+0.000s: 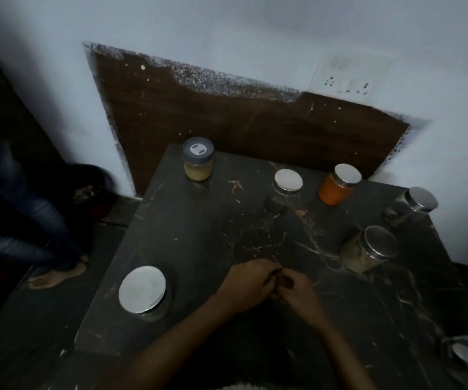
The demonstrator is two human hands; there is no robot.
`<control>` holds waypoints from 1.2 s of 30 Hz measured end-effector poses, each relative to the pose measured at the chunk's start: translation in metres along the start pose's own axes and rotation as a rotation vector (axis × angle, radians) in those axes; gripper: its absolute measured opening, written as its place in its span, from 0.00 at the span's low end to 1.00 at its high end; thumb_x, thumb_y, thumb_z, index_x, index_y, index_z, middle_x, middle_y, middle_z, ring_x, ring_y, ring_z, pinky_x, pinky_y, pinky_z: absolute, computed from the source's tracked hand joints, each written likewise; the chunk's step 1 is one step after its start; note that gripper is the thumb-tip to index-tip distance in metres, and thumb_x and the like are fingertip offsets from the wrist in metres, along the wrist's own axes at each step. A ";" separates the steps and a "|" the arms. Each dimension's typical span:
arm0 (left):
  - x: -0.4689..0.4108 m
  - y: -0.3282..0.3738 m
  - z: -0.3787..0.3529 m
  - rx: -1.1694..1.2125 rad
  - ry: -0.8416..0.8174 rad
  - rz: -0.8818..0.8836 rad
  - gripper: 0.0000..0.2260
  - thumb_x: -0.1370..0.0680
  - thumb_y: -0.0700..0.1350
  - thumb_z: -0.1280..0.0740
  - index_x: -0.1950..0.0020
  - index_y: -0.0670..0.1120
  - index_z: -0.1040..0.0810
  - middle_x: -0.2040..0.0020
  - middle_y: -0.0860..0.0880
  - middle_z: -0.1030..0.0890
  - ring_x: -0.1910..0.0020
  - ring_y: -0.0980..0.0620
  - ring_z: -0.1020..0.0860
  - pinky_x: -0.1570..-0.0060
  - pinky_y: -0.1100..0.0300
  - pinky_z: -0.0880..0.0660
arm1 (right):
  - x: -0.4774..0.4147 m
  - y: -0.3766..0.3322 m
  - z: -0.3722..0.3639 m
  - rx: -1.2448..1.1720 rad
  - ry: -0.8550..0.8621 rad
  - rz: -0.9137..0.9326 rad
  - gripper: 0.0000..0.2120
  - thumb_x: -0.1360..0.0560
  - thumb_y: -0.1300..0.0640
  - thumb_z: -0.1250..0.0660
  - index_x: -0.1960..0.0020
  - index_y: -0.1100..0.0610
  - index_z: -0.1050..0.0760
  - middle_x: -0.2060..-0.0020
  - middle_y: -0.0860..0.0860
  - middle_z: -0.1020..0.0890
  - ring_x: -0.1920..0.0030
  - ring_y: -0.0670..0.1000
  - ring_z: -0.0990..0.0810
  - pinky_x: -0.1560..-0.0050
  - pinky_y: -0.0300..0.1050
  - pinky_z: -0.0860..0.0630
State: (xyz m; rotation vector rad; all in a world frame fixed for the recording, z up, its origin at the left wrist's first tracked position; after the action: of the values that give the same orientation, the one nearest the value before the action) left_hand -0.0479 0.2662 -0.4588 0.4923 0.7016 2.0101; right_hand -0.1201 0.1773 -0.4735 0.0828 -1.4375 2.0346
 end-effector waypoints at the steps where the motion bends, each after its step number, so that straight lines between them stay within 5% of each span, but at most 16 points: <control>1: 0.003 -0.002 0.001 0.007 0.002 0.007 0.15 0.22 0.45 0.40 0.36 0.50 0.27 0.40 0.49 0.22 0.43 0.51 0.24 0.44 0.58 0.29 | -0.001 0.000 -0.004 0.000 -0.012 0.000 0.13 0.29 0.68 0.33 0.54 0.50 0.23 0.58 0.52 0.17 0.56 0.52 0.18 0.50 0.48 0.21; 6: 0.021 -0.023 0.010 -0.079 0.034 0.066 0.17 0.22 0.45 0.40 0.33 0.47 0.28 0.38 0.47 0.23 0.41 0.48 0.25 0.40 0.55 0.32 | -0.005 -0.010 -0.032 0.082 -0.143 0.057 0.12 0.30 0.70 0.33 0.51 0.56 0.23 0.61 0.47 0.18 0.60 0.43 0.19 0.58 0.37 0.23; 9: 0.037 -0.037 0.025 -0.203 0.085 0.146 0.18 0.23 0.48 0.43 0.35 0.47 0.27 0.37 0.47 0.23 0.38 0.48 0.26 0.29 0.50 0.48 | -0.009 -0.021 -0.052 0.127 -0.229 0.084 0.09 0.30 0.70 0.33 0.55 0.57 0.23 0.65 0.46 0.20 0.69 0.35 0.22 0.67 0.27 0.30; 12: 0.063 -0.052 0.053 -0.321 0.168 0.267 0.24 0.26 0.54 0.49 0.38 0.46 0.24 0.40 0.47 0.22 0.39 0.46 0.26 0.29 0.43 0.59 | -0.016 -0.030 -0.075 0.179 -0.311 0.126 0.07 0.29 0.69 0.34 0.55 0.59 0.24 0.65 0.47 0.21 0.67 0.37 0.23 0.66 0.27 0.30; 14: 0.082 -0.066 0.067 -0.386 0.190 0.383 0.19 0.24 0.50 0.42 0.35 0.49 0.27 0.36 0.48 0.25 0.34 0.47 0.31 0.31 0.41 0.64 | -0.019 -0.034 -0.086 0.204 -0.363 0.134 0.07 0.28 0.68 0.35 0.50 0.61 0.23 0.62 0.48 0.21 0.63 0.41 0.23 0.64 0.27 0.29; 20: 0.138 -0.108 0.072 -0.403 0.030 0.772 0.39 0.30 0.60 0.31 0.25 0.57 0.49 0.23 0.46 0.54 0.25 0.37 0.56 0.34 0.31 0.50 | -0.021 -0.050 -0.114 0.244 -0.472 0.189 0.09 0.26 0.68 0.36 0.47 0.63 0.24 0.61 0.47 0.22 0.61 0.42 0.24 0.62 0.25 0.28; 22: 0.150 -0.112 0.067 -0.303 0.024 0.797 0.43 0.30 0.56 0.28 0.25 0.58 0.53 0.24 0.44 0.53 0.27 0.37 0.49 0.37 0.38 0.37 | -0.020 -0.052 -0.118 0.240 -0.481 0.191 0.09 0.26 0.67 0.35 0.47 0.62 0.24 0.60 0.48 0.22 0.60 0.43 0.24 0.63 0.26 0.28; 24: 0.154 -0.111 0.069 -0.225 0.105 0.764 0.40 0.29 0.51 0.29 0.25 0.59 0.50 0.28 0.47 0.43 0.34 0.41 0.37 0.45 0.47 0.29 | -0.018 -0.055 -0.120 0.235 -0.493 0.190 0.11 0.27 0.67 0.35 0.45 0.61 0.24 0.57 0.50 0.21 0.59 0.45 0.23 0.62 0.28 0.27; 30: 0.131 -0.105 0.086 0.098 0.225 0.596 0.31 0.36 0.49 0.23 0.39 0.55 0.37 0.43 0.53 0.29 0.44 0.50 0.29 0.61 0.62 0.33 | -0.008 -0.068 -0.099 0.132 -0.449 0.254 0.23 0.29 0.67 0.32 0.39 0.48 0.30 0.41 0.51 0.25 0.51 0.48 0.21 0.54 0.38 0.23; 36: 0.081 -0.082 0.103 0.528 0.217 0.330 0.18 0.34 0.44 0.23 0.47 0.51 0.25 0.51 0.59 0.25 0.55 0.64 0.24 0.60 0.76 0.29 | 0.013 -0.082 -0.062 0.154 -0.584 0.389 0.50 0.37 0.62 0.23 0.32 0.29 0.50 0.27 0.36 0.50 0.32 0.44 0.35 0.40 0.44 0.26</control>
State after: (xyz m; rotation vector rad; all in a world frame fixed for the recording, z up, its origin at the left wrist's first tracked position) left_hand 0.0244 0.3988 -0.4290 0.7396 1.3772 2.1965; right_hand -0.0686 0.2536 -0.4251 0.5391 -1.7373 2.5796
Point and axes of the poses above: each hand's wrist, its own x-axis away from the middle knuckle, its own z-axis out of the back of the hand, y = z × x, the point moved 5 cm from there along -x, towards the middle knuckle
